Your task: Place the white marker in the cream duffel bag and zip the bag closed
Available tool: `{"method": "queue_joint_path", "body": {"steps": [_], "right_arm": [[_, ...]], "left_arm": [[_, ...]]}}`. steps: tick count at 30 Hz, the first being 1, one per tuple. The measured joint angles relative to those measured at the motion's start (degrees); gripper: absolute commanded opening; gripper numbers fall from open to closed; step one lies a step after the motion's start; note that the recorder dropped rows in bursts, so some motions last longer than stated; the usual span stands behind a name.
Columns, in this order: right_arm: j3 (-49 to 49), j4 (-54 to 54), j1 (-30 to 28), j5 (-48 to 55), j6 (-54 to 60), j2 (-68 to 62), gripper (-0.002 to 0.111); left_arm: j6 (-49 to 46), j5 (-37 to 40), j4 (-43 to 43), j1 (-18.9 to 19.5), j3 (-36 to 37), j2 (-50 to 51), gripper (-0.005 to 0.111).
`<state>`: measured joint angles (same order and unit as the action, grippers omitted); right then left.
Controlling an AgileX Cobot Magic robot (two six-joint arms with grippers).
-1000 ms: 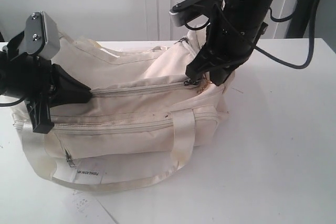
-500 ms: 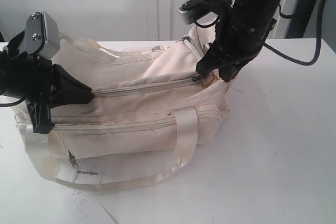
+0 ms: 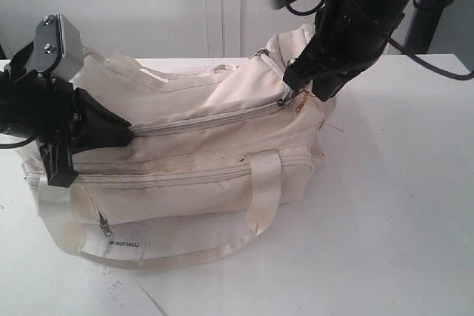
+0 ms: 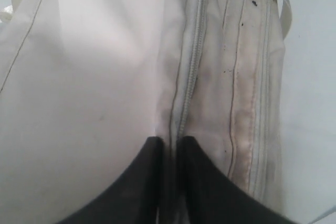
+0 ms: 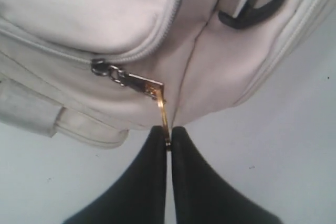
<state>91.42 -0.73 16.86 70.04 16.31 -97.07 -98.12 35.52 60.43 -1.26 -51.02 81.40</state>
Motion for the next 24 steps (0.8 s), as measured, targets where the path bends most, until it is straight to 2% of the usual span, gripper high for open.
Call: {"method": "queue_joint_path", "body": {"steps": [2,4,10,15,18,20,24], "right_arm": [[-0.19,-1.89,-0.23,0.0,1.04,0.92,0.0],[-0.9,-3.38,-0.23,0.0,2.0,1.93,0.0],[-4.82,-4.98,1.56,-0.1,3.97,4.26,0.0],[-6.44,-5.69,3.92,-0.21,5.79,5.24,0.0],[-6.57,-5.82,4.47,-0.21,6.16,5.94,0.0],[-6.57,-5.21,4.47,-0.21,6.25,6.29,0.0],[-6.57,-1.39,4.47,-0.21,6.37,6.55,0.0]], "left_arm": [[0.0,0.28,0.61,0.0,0.0,-0.09,0.068],[0.24,0.41,1.17,0.0,0.0,-0.23,0.076],[0.25,0.69,7.29,0.0,0.0,-3.72,0.075],[-1.95,6.69,15.87,-0.21,0.0,-6.17,0.073],[-4.12,8.24,19.83,-2.46,0.0,-5.75,0.071],[-5.96,7.82,20.84,-5.34,0.0,-4.91,0.071],[-10.59,1.41,23.59,-12.33,0.0,-3.11,0.071]]}}
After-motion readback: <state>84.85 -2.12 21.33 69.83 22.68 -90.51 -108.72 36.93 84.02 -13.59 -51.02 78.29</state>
